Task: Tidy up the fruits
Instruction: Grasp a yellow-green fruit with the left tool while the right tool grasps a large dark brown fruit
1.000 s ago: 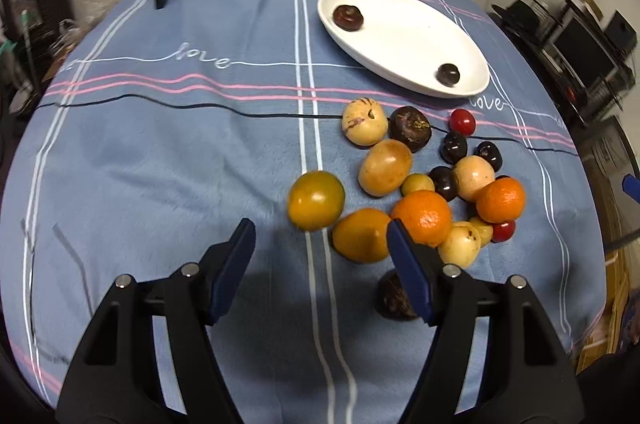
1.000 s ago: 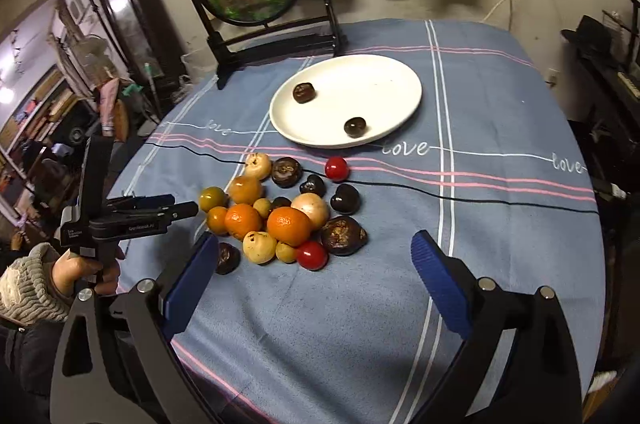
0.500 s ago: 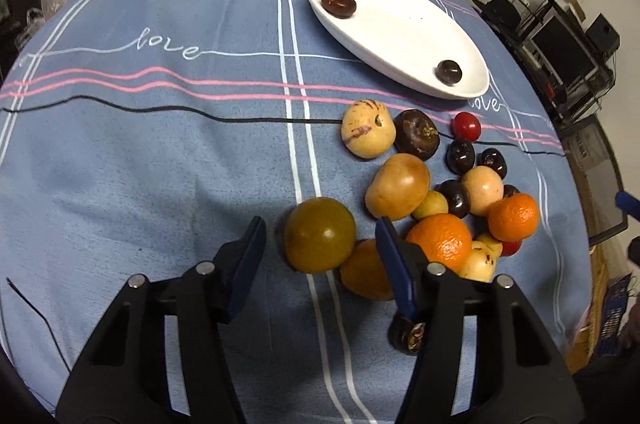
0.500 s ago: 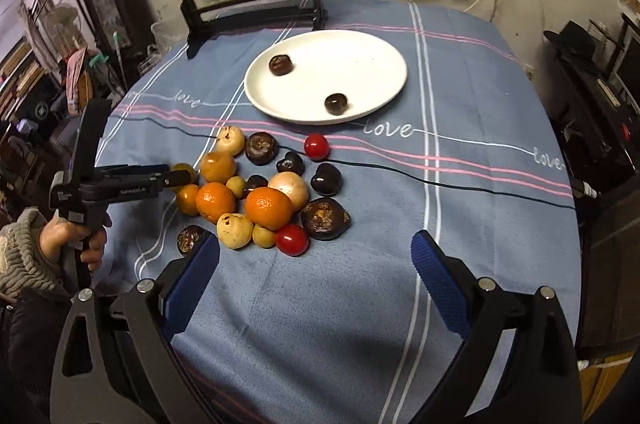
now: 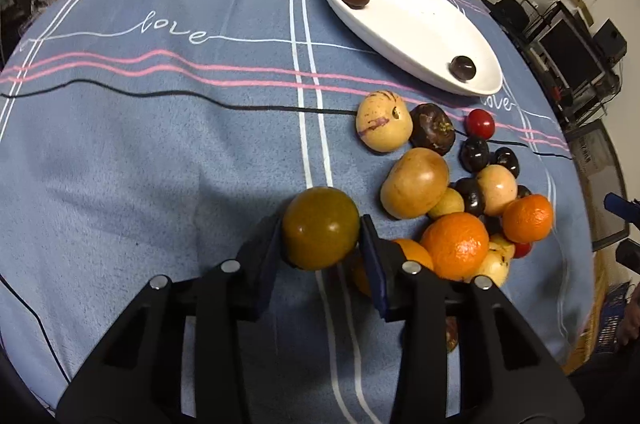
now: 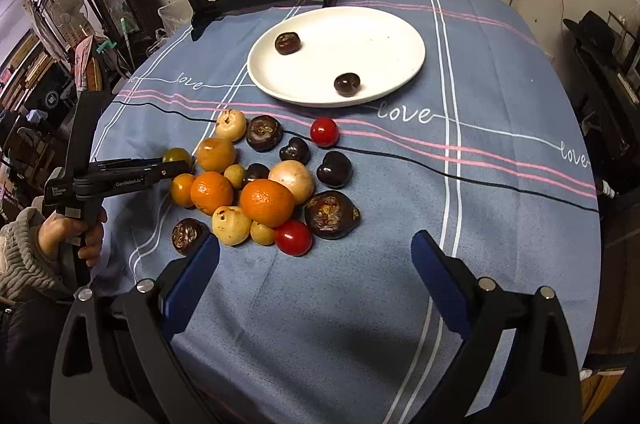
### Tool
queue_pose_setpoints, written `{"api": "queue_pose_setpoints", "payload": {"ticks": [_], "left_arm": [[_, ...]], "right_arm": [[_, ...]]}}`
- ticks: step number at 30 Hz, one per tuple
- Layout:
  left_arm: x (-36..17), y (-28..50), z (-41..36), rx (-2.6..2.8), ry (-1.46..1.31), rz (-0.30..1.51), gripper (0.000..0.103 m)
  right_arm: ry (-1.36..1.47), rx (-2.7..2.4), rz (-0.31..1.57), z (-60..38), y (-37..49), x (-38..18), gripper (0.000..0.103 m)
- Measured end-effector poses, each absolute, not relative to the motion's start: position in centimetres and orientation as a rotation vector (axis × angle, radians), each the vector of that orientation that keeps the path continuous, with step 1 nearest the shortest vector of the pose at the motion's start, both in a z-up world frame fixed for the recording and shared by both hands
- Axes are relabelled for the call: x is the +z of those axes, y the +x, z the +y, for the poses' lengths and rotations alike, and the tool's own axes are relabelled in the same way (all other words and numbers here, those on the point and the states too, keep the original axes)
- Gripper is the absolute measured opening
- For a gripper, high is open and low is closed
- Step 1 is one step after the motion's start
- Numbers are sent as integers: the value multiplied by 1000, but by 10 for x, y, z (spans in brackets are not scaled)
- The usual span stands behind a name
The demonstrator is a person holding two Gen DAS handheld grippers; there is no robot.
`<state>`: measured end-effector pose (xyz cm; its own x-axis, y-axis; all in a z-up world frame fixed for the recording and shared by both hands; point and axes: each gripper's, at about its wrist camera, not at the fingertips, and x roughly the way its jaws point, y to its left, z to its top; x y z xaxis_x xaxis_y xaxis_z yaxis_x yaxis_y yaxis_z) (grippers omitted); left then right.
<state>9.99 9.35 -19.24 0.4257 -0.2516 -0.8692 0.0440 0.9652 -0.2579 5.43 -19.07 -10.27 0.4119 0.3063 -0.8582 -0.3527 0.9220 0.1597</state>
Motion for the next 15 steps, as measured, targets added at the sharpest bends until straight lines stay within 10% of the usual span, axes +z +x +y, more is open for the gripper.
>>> {"api": "queue_pose_setpoints", "payload": {"ticks": [8,15], "left_arm": [[-187,93,92,-164,-183,1107,38],[-172,73,95,-154,-186,1099,38]], "right_arm": [[-21,443,1107,-195,63,-120,97],[-112,413,1105,-195,85,-159,73]]}}
